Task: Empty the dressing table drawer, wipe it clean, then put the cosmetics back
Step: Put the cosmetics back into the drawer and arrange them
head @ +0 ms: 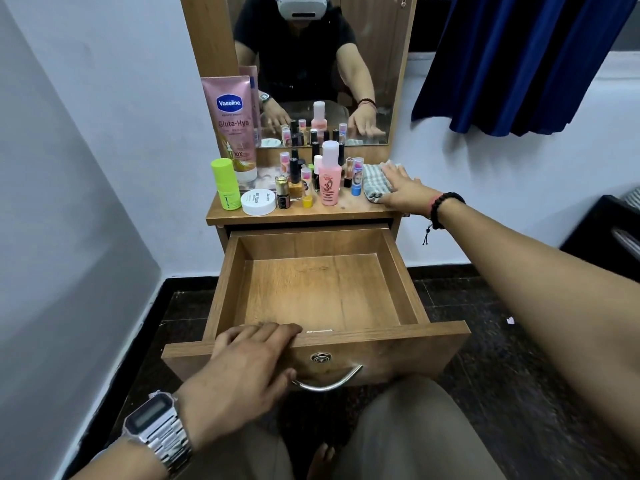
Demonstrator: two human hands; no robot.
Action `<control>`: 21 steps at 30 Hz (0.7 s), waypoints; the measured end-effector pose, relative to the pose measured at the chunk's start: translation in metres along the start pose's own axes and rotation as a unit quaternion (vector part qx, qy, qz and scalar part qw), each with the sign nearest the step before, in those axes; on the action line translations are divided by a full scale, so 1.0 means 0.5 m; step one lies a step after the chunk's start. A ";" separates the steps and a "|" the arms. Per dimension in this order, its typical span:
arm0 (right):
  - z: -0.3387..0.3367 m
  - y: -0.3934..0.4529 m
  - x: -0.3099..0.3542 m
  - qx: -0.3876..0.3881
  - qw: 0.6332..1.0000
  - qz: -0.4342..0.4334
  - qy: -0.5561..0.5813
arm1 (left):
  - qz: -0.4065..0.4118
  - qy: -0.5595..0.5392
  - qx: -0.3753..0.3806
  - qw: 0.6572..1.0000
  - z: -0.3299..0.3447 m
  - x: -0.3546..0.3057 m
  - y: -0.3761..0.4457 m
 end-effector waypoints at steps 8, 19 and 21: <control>0.030 -0.280 0.090 0.012 0.995 -0.094 0.022 | 0.003 0.015 0.012 1.000 0.001 0.002 0.003; 0.099 -0.513 0.140 0.099 0.983 -0.149 -0.047 | -0.016 -0.020 -0.091 0.996 -0.050 0.027 0.008; 0.097 -0.510 0.136 0.100 0.983 -0.148 -0.046 | -0.025 -0.057 -0.118 0.991 -0.072 0.041 0.009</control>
Point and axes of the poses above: each hand's wrist, its own y-axis towards the middle knuckle, its own z-axis out of the palm, x = y × z, the point moved 8 cm from there along y, towards the middle knuckle, and after that the axes turned 10 degrees about -x, right-handed, at the moved point
